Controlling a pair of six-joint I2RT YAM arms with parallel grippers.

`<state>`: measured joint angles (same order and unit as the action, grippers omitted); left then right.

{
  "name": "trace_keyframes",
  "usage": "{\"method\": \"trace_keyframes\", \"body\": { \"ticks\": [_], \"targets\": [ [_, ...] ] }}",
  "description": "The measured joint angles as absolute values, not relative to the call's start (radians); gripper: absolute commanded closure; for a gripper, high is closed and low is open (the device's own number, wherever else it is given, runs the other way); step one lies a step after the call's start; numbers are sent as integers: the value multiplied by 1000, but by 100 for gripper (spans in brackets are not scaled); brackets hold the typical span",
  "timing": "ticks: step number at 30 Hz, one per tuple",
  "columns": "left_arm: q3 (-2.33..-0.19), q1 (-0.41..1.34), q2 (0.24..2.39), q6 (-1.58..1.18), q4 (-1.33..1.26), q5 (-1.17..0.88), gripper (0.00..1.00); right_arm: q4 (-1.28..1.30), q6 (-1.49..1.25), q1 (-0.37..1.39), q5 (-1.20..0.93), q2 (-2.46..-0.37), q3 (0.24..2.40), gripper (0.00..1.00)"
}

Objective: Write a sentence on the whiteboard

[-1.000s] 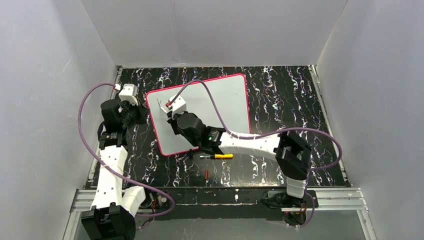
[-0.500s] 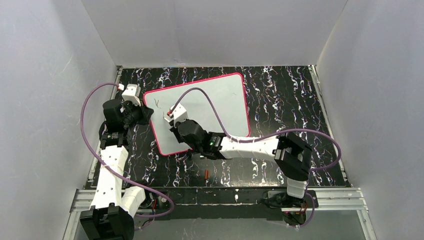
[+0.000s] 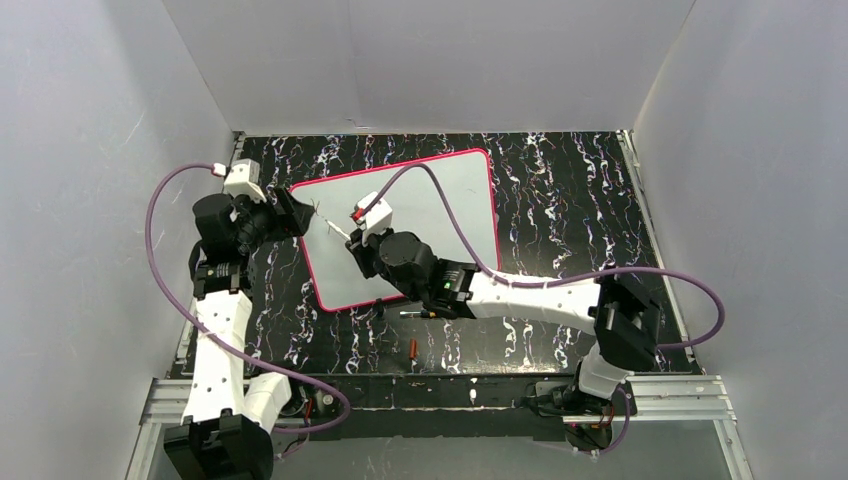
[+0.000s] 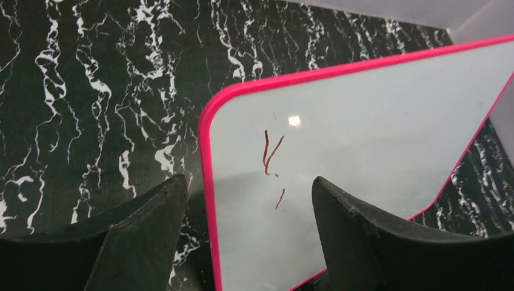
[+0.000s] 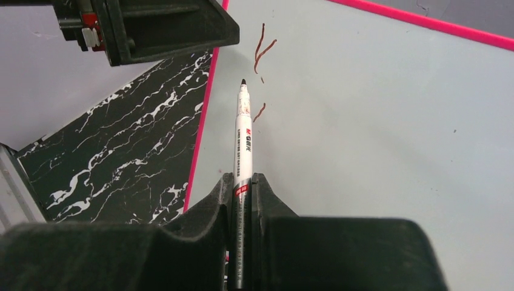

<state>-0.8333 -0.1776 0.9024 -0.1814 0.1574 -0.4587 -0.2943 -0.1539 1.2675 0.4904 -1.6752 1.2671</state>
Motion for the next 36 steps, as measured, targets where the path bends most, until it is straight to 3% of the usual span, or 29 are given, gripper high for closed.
{"method": "trace_keyframes", "body": {
  "ticks": [9, 14, 21, 36],
  "targets": [
    [-871, -253, 1010, -249, 70, -603, 21, -312, -154, 1267, 490, -1596, 1195, 99],
    [-897, -299, 1116, -310, -9, -726, 26, -315, -153, 1267, 487, -1575, 1175, 99],
    [-915, -299, 1155, -341, -59, -826, 41, -311, -141, 1267, 487, -1579, 1179, 99],
    [-850, -302, 1128, -348, -121, -854, 57, -271, -101, 1250, 461, -1771, 1348, 99]
  ]
}}
